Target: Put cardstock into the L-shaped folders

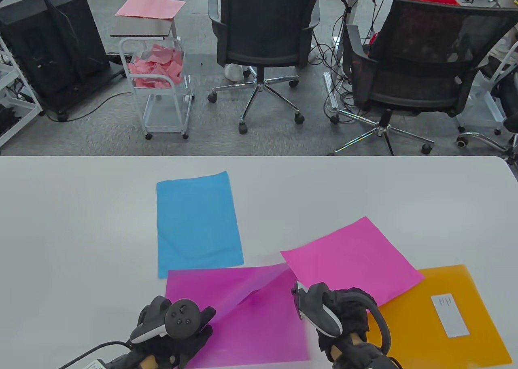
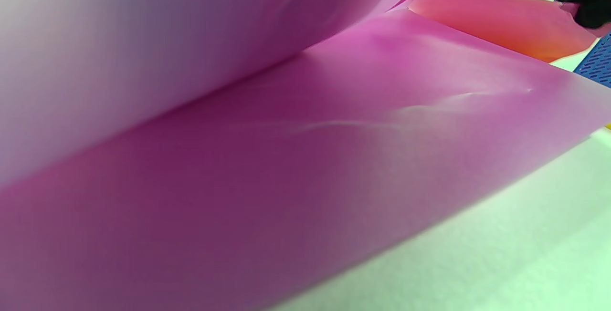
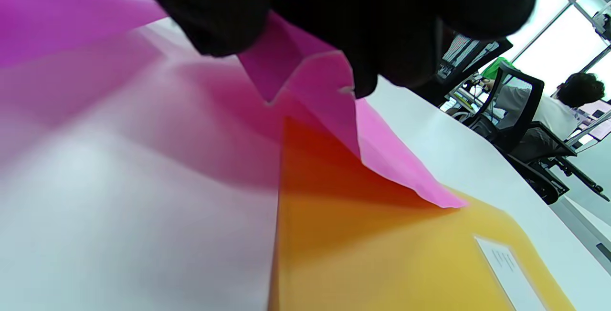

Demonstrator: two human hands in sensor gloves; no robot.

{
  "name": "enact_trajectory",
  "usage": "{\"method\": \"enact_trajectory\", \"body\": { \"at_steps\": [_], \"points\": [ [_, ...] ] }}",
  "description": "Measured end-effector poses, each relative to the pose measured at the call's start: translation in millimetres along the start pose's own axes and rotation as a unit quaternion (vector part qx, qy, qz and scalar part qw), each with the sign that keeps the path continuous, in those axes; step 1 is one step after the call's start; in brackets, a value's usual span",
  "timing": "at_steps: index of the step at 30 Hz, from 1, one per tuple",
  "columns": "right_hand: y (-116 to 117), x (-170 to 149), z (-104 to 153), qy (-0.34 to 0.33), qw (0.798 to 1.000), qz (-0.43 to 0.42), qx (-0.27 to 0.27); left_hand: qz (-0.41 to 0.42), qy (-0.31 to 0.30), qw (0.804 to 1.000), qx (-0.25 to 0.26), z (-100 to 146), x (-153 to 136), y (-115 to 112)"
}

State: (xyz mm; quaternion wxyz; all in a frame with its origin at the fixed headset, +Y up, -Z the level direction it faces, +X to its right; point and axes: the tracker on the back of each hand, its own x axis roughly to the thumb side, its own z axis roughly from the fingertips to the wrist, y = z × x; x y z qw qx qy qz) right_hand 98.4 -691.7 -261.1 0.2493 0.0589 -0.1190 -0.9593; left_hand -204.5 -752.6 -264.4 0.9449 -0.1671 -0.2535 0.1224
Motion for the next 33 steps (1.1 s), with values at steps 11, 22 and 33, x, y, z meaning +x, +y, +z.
{"method": "enact_trajectory", "body": {
  "at_steps": [11, 22, 33],
  "points": [
    [8.2, 7.3, 22.2, -0.063, 0.997, 0.038, 0.024, 0.000, 0.001, 1.000, 0.009, -0.6, 0.3, -0.1],
    [-12.2, 41.9, 21.9, -0.256, 0.961, -0.097, 0.038, -0.030, -0.015, 0.999, 0.001, -0.6, 5.6, -2.0],
    [32.4, 18.9, -36.4, -0.104, 0.965, -0.142, 0.193, -0.030, -0.016, 0.999, 0.000, -0.7, 5.9, -2.2]
  ]
}}
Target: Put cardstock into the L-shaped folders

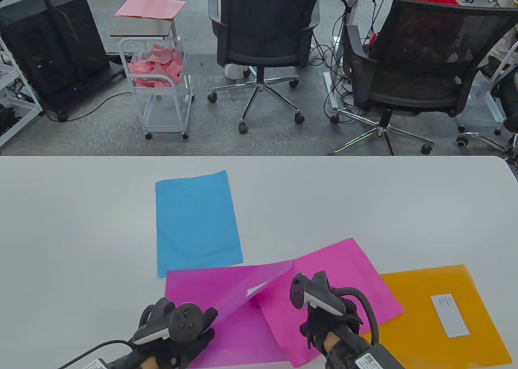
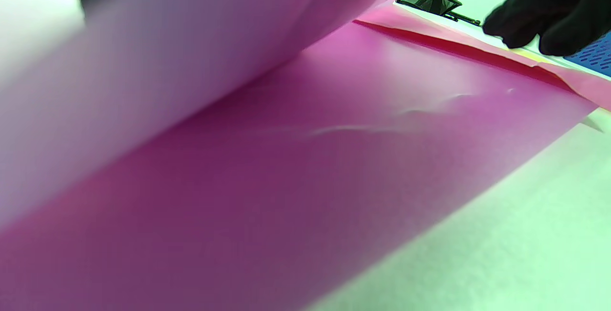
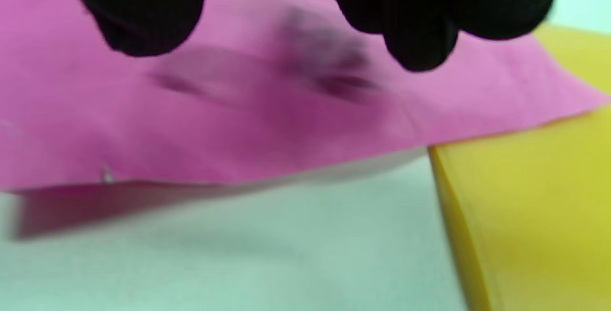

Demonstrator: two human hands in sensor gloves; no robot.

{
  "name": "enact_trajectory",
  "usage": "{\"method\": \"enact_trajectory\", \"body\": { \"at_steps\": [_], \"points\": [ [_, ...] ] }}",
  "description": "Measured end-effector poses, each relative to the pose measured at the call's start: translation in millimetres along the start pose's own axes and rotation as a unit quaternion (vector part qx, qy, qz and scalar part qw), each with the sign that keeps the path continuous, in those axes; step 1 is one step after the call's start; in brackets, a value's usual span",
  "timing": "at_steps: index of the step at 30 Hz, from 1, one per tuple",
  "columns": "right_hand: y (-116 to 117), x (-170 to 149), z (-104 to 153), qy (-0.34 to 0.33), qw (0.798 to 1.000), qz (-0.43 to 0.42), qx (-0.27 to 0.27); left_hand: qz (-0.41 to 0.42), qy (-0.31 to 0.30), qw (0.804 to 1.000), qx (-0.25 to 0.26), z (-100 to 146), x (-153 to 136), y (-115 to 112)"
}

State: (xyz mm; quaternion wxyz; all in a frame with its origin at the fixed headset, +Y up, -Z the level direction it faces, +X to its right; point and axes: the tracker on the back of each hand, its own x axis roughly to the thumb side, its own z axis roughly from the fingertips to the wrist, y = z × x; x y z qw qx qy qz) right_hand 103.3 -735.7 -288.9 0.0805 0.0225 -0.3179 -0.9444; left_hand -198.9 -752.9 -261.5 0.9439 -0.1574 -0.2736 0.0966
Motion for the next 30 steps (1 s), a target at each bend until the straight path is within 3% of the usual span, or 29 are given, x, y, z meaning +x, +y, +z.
{"method": "enact_trajectory", "body": {
  "at_steps": [2, 7, 11, 15, 18, 20, 22, 26, 30],
  "points": [
    [9.9, 7.7, -4.2, -0.013, 1.000, 0.005, 0.017, -0.008, -0.004, 1.000, -0.001, 0.0, 1.6, -0.2],
    [17.3, 42.4, -1.3, -0.062, 0.996, 0.064, -0.028, -0.035, -0.024, 0.999, -0.005, 0.7, 8.8, -1.7],
    [13.0, 61.6, 0.1, -0.150, 0.988, -0.016, -0.039, -0.026, -0.038, 0.999, 0.000, 2.0, 10.5, -1.7],
    [10.4, 62.9, 2.6, -0.264, 0.958, -0.093, -0.057, -0.006, -0.036, 0.999, 0.004, 2.8, 6.3, -0.6],
    [-8.3, 40.8, 9.6, -0.203, 0.969, -0.121, -0.076, 0.006, -0.028, 1.000, 0.005, 2.8, 3.9, 0.7],
    [-25.9, 14.1, 10.7, -0.106, 0.986, -0.092, -0.093, 0.023, -0.021, 1.000, 0.005, 2.8, 1.9, 2.2],
    [-28.8, -8.0, 7.0, -0.028, 0.995, -0.076, -0.062, 0.039, -0.017, 0.999, 0.009, 2.9, -0.1, 3.1],
    [-9.1, -18.5, -6.0, -0.019, 0.994, -0.104, 0.010, 0.045, -0.015, 0.999, 0.007, 2.5, -1.1, 3.8],
    [4.7, 10.5, -9.8, -0.024, 1.000, -0.007, 0.014, 0.017, -0.028, 0.999, 0.005, 2.4, 3.6, 1.4]
  ]
}}
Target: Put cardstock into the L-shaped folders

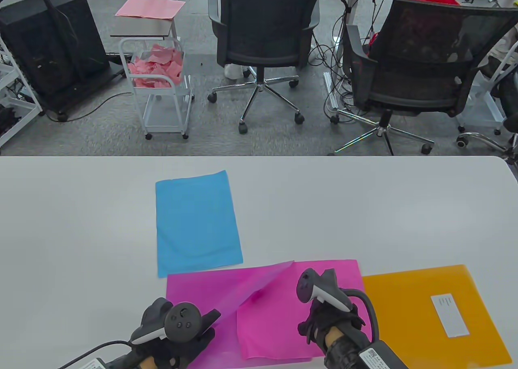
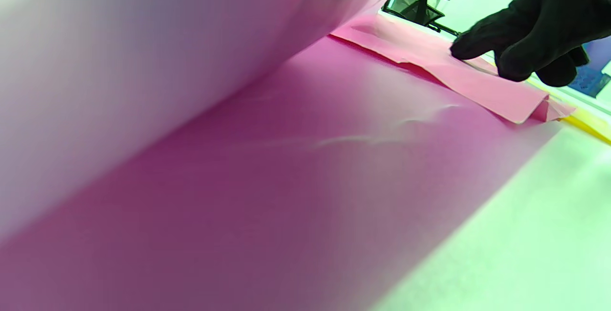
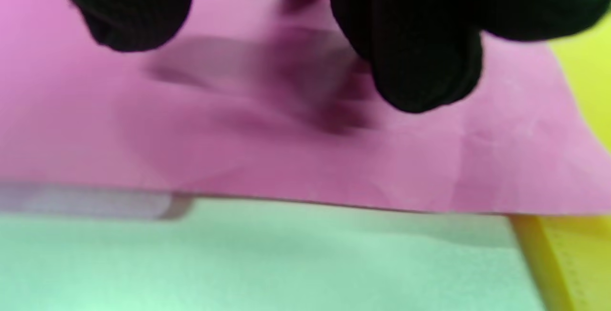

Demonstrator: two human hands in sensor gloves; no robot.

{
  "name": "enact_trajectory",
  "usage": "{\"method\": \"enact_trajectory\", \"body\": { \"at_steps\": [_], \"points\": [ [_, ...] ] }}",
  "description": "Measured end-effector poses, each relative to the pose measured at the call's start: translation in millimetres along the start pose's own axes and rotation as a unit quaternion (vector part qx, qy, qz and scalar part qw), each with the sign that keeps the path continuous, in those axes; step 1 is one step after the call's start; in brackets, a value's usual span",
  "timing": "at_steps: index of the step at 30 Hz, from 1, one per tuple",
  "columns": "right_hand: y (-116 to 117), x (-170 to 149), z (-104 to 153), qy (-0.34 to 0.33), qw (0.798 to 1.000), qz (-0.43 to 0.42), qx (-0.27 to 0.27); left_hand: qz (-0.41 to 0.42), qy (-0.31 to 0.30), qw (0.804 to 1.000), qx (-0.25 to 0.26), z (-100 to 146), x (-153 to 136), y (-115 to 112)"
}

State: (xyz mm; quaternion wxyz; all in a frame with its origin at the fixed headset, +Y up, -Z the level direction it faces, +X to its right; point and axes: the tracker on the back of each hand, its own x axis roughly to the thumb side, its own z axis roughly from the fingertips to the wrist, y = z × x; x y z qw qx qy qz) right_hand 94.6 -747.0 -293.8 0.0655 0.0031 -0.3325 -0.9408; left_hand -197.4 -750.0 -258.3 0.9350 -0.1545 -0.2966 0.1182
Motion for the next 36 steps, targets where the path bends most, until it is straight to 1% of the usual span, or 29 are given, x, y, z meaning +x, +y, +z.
{"method": "enact_trajectory", "body": {
  "at_steps": [2, 3, 4, 5, 8, 11, 14, 15, 17, 18, 20, 23, 24, 27, 28, 31, 32, 34, 36],
  "points": [
    [12.6, 20.2, -3.6, -0.040, 0.998, 0.026, 0.029, -0.010, -0.011, 1.000, -0.007, 0.5, 3.5, -1.6],
    [15.5, 24.8, -3.8, -0.042, 0.998, 0.031, 0.035, -0.015, -0.013, 1.000, -0.006, 0.9, 4.4, -1.8],
    [16.3, 30.7, -0.8, -0.036, 0.998, 0.051, 0.014, -0.022, -0.018, 1.000, -0.004, 1.2, 5.2, -1.8],
    [15.8, 34.3, -0.7, -0.055, 0.997, 0.061, 0.001, -0.024, -0.021, 0.999, -0.005, 1.3, 5.6, -1.7],
    [15.6, 37.5, 0.4, -0.073, 0.997, 0.034, 0.001, -0.014, -0.027, 1.000, -0.005, 2.1, 5.3, -1.2],
    [17.2, 41.3, -0.1, -0.126, 0.992, 0.003, -0.003, -0.011, -0.029, 1.000, -0.005, 2.2, 5.0, -1.5],
    [12.6, 40.2, 2.0, -0.142, 0.990, 0.004, -0.019, 0.011, -0.019, 1.000, -0.005, 1.7, 0.9, 0.2],
    [4.1, 32.7, 5.2, -0.134, 0.991, 0.000, -0.028, 0.029, -0.011, 1.000, -0.006, 1.6, -1.5, 1.2],
    [-10.9, 16.3, 11.8, -0.092, 0.994, -0.029, -0.054, 0.054, -0.002, 0.999, 0.000, 2.2, -5.0, 4.1],
    [-21.6, 1.1, 15.8, -0.056, 0.995, -0.052, -0.070, 0.066, 0.002, 0.998, 0.005, 2.7, -6.7, 6.0],
    [-33.4, -24.1, 21.0, 0.014, 0.993, -0.084, -0.085, 0.079, 0.007, 0.997, 0.009, 3.6, -8.9, 8.6],
    [-38.8, -60.8, 20.7, 0.091, 0.985, -0.126, -0.078, 0.083, 0.008, 0.996, 0.014, 4.0, -9.9, 10.1],
    [-37.8, -74.3, 17.8, 0.108, 0.981, -0.147, -0.067, 0.079, 0.008, 0.997, 0.013, 4.0, -9.7, 9.6],
    [-31.6, -98.3, 8.5, 0.133, 0.970, -0.203, -0.022, 0.072, 0.004, 0.997, 0.016, 4.0, -8.5, 9.0],
    [-30.0, -101.9, 5.9, 0.131, 0.969, -0.211, -0.013, 0.071, 0.004, 0.997, 0.016, 3.9, -8.5, 9.0],
    [-21.8, -110.8, -3.5, 0.105, 0.954, -0.278, 0.037, 0.066, 0.001, 0.998, 0.021, 4.4, -8.0, 9.5],
    [-20.7, -112.9, -6.2, 0.095, 0.950, -0.294, 0.039, 0.060, -0.002, 0.998, 0.024, 4.9, -6.9, 10.0],
    [-21.1, -115.1, -8.2, 0.090, 0.942, -0.322, 0.018, 0.034, -0.010, 0.999, 0.028, 5.9, -3.1, 10.8],
    [-25.7, -116.4, -6.8, 0.092, 0.943, -0.319, -0.003, -0.013, -0.019, 0.999, 0.029, 6.4, 1.3, 10.9]
  ]
}}
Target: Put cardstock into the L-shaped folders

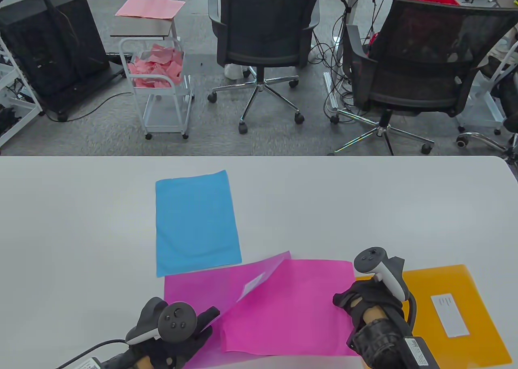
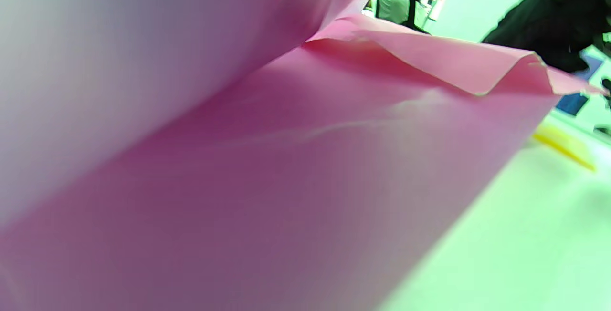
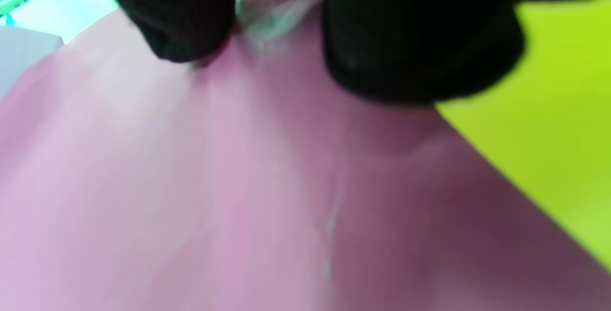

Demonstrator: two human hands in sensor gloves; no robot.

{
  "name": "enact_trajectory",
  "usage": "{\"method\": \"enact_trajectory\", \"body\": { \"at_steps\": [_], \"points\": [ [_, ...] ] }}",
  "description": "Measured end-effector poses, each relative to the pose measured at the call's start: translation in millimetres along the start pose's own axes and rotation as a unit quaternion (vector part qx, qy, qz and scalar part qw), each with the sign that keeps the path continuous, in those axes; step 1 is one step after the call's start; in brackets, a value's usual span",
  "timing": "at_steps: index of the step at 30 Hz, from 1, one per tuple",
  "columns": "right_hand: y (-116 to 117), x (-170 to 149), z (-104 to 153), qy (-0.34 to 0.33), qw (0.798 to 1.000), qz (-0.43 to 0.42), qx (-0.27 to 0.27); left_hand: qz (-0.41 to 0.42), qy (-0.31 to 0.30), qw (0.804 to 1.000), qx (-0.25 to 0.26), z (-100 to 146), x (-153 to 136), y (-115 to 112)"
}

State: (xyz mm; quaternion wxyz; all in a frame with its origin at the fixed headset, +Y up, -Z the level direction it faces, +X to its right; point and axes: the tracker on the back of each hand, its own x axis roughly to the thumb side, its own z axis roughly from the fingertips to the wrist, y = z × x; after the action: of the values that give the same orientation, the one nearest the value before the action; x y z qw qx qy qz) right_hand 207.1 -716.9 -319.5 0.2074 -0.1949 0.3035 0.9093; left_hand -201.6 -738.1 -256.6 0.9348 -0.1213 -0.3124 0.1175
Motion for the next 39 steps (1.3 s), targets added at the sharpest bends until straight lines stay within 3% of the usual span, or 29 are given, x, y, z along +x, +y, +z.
{"method": "enact_trajectory", "body": {
  "at_steps": [5, 10, 13, 20, 22, 26, 29, 34, 39],
  "points": [
    [-10.1, 1.8, 5.5, -0.022, 0.999, -0.004, -0.046, -0.060, -0.022, 0.998, 0.000, 1.1, 7.6, -1.1],
    [4.4, 7.8, -1.6, -0.102, 0.990, -0.094, 0.027, -0.052, -0.027, 0.998, 0.009, 2.2, 10.8, 0.3],
    [12.4, 13.9, -3.5, -0.166, 0.970, -0.165, 0.057, -0.035, -0.026, 0.999, 0.013, 3.0, 9.9, 1.6],
    [35.0, 31.2, -3.5, -0.279, 0.942, -0.174, 0.061, -0.018, -0.028, 0.999, 0.027, 4.8, 11.4, 5.8],
    [36.4, 39.0, 1.8, -0.304, 0.941, -0.150, 0.017, -0.003, -0.027, 0.999, 0.039, 5.5, 10.6, 8.6],
    [31.8, 40.8, 5.6, -0.285, 0.957, -0.041, -0.041, 0.021, -0.017, 0.998, 0.064, 7.4, 7.5, 14.0],
    [33.2, 33.9, 3.4, -0.274, 0.956, -0.090, -0.049, 0.028, -0.010, 0.995, 0.095, 9.8, 6.6, 16.7],
    [44.8, 36.3, 4.2, -0.291, 0.928, -0.230, -0.020, 0.017, -0.015, 0.993, 0.114, 11.5, 15.7, 17.3],
    [54.3, 54.1, 14.2, -0.315, 0.941, -0.121, 0.004, -0.033, -0.025, 0.992, 0.117, 12.9, 26.3, 14.4]
  ]
}}
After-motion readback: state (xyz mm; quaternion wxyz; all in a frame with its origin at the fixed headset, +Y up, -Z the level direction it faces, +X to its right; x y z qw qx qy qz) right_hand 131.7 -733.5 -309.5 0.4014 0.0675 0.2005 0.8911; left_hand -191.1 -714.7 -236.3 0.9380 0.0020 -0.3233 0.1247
